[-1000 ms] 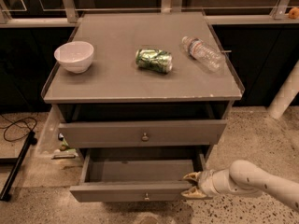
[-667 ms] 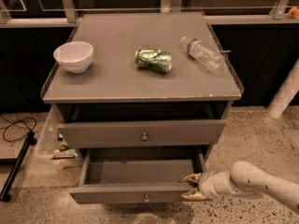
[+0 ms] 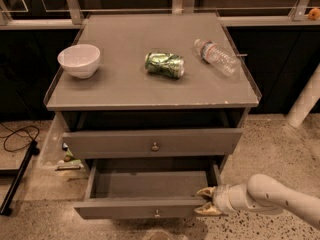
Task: Open middle drawer
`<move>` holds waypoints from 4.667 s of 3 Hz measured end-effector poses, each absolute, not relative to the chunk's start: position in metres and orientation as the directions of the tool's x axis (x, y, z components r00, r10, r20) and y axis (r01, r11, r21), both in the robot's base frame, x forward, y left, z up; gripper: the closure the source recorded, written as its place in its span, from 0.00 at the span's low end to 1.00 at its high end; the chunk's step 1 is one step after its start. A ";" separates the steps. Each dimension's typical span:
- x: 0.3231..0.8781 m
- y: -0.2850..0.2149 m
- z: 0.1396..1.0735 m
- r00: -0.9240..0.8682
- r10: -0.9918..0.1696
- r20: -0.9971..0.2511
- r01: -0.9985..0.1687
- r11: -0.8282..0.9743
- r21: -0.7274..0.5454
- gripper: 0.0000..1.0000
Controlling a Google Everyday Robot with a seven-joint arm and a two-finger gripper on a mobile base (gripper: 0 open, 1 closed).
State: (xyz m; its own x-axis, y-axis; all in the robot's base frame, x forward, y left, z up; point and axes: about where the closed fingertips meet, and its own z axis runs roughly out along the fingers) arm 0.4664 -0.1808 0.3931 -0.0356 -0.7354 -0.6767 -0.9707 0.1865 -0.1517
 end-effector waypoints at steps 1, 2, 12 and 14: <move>0.467 -0.179 0.394 -0.036 -0.735 -0.677 -0.971 0.187 -0.152 0.81; 0.467 -0.179 0.394 -0.035 -0.735 -0.677 -0.971 0.186 -0.152 0.58; 0.420 -0.185 0.393 -0.029 -0.715 -0.698 -0.974 0.176 -0.140 0.85; 0.420 -0.185 0.393 -0.029 -0.715 -0.699 -0.974 0.176 -0.140 0.40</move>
Offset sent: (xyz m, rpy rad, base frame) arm 0.0003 0.0014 0.0008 0.0000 0.0000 0.0000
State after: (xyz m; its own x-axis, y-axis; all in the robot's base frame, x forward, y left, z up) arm 0.4202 -0.1853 0.3932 -0.0292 -0.7150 -0.6985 -0.9744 0.1763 -0.1397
